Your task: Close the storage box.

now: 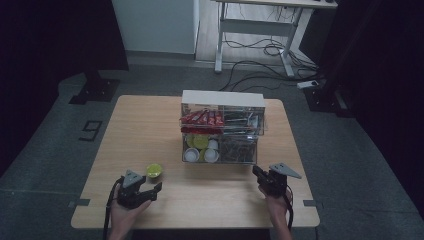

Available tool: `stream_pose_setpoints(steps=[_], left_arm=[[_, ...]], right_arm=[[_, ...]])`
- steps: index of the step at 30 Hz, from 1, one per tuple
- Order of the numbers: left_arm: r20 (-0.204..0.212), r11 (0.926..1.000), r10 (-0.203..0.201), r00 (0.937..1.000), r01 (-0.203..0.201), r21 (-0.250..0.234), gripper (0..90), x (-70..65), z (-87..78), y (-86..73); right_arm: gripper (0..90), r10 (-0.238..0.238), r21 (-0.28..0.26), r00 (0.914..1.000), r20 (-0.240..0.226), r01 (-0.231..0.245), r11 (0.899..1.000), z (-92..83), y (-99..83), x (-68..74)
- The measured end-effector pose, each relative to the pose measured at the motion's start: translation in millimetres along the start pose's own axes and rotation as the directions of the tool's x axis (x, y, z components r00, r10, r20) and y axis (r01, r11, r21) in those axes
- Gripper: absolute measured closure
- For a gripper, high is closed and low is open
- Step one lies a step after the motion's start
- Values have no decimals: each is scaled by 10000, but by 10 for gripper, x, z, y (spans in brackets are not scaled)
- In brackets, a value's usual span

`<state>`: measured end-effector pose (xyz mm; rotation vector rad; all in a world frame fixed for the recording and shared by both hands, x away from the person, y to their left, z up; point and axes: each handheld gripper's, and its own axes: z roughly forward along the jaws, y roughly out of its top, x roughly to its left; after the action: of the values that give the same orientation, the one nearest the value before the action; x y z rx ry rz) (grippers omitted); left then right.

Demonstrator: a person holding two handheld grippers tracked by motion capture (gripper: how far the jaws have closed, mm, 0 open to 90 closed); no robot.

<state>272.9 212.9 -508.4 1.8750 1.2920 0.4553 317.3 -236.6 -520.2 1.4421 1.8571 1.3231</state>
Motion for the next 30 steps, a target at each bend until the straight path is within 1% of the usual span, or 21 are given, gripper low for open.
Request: stream_pose_setpoints(steps=[5,8,10,11,13,16,18,21,23,27,30], left_arm=[[-1,10000,5,10000,-5,-36,305,-3,-9,5],[10,10000,19,10000,-19,-29,305,-11,-5,3],[13,10000,20,10000,-20,-28,305,-12,-5,4],[11,10000,13,10000,-13,-33,305,-11,-5,3],[12,10000,16,10000,-16,-31,305,-7,-6,3],[21,10000,11,10000,-11,-29,304,0,-6,2],[27,10000,19,10000,-19,-38,304,1,-10,3],[48,10000,23,10000,-23,-73,304,-2,-17,6],[70,10000,30,10000,-29,-42,303,0,-18,6],[81,10000,43,10000,-44,38,301,1,-8,1],[106,9999,59,9999,-61,158,299,3,10,-5]], right_arm=[[858,104,53,9999,13,-104,9999,-26,-32,-15],[854,186,-31,9998,-15,-186,9998,-39,-29,-24],[837,139,-47,9999,-73,-139,9999,-41,-25,-13],[819,114,-35,9999,-113,-115,9999,-40,-25,-7],[750,-8,-54,9997,-249,6,10000,-43,-33,0],[564,-297,-81,9992,-270,295,9995,-62,-76,4],[504,-236,-182,9996,-153,233,9996,-92,-104,-11],[456,-147,-276,9998,-145,143,9995,-141,-134,-41],[435,-170,-310,9997,-146,165,9994,-183,-155,-61],[414,-452,-257,9989,-104,449,9987,-239,-195,-93],[403,-596,-90,9981,-124,594,9982,-275,-236,-125]])
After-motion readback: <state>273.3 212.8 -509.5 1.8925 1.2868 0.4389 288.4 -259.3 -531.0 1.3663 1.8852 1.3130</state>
